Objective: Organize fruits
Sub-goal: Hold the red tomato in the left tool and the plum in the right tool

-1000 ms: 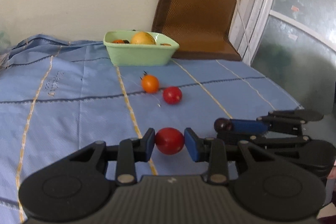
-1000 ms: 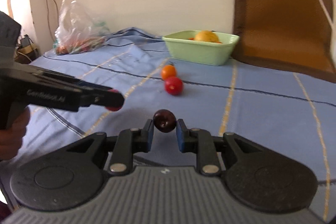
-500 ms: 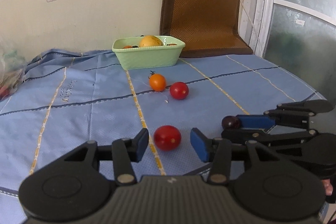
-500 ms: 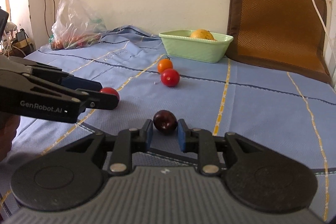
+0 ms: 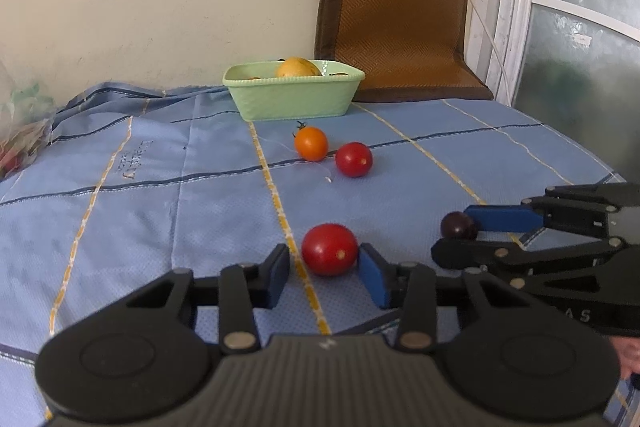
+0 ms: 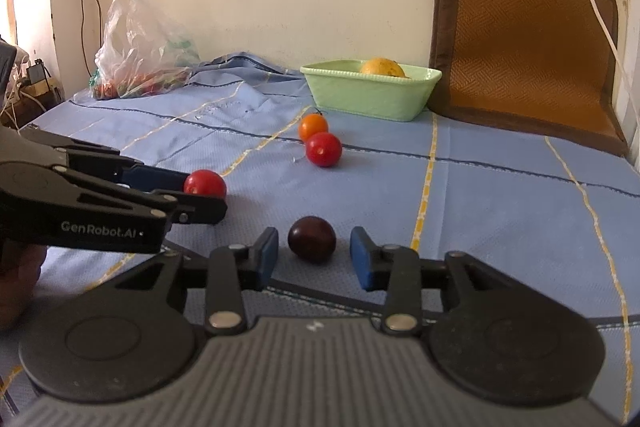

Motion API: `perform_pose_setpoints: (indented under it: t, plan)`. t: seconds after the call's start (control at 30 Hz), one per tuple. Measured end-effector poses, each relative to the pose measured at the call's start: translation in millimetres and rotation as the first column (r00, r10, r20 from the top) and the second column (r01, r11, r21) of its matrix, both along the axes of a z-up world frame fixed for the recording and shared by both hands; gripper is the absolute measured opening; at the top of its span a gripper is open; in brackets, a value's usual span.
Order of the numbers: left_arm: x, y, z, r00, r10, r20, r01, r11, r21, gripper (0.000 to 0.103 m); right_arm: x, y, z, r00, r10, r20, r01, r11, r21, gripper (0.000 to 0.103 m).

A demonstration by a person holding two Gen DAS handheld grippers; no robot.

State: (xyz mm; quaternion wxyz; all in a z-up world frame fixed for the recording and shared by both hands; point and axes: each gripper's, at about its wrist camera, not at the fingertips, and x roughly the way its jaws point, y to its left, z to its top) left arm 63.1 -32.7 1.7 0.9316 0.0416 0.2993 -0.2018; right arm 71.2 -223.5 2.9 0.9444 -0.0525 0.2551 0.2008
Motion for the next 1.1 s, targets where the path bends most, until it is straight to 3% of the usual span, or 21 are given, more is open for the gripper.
perform_pose_setpoints:
  t: [0.27, 0.4, 1.1]
  plan:
    - [-2.5, -1.7, -0.4, 1.000, -0.001, 0.014, 0.000, 1.000, 0.010, 0.031, -0.6, 3.9, -1.3, 1.000, 0.003, 0.005, -0.003, 1.000, -0.027, 0.042]
    - [-2.3, -0.5, -0.4, 1.000, 0.001, 0.012, -0.001, 1.000, 0.001, 0.031, -2.6, 7.2, -1.4, 1.000, 0.014, 0.011, -0.014, 0.999, -0.038, 0.034]
    - [-2.5, -1.1, -0.2, 1.000, 0.011, 0.017, -0.011, 1.000, 0.017, 0.033, -1.8, 6.6, -1.2, 1.000, 0.009, 0.003, -0.009, 0.999, -0.031, 0.038]
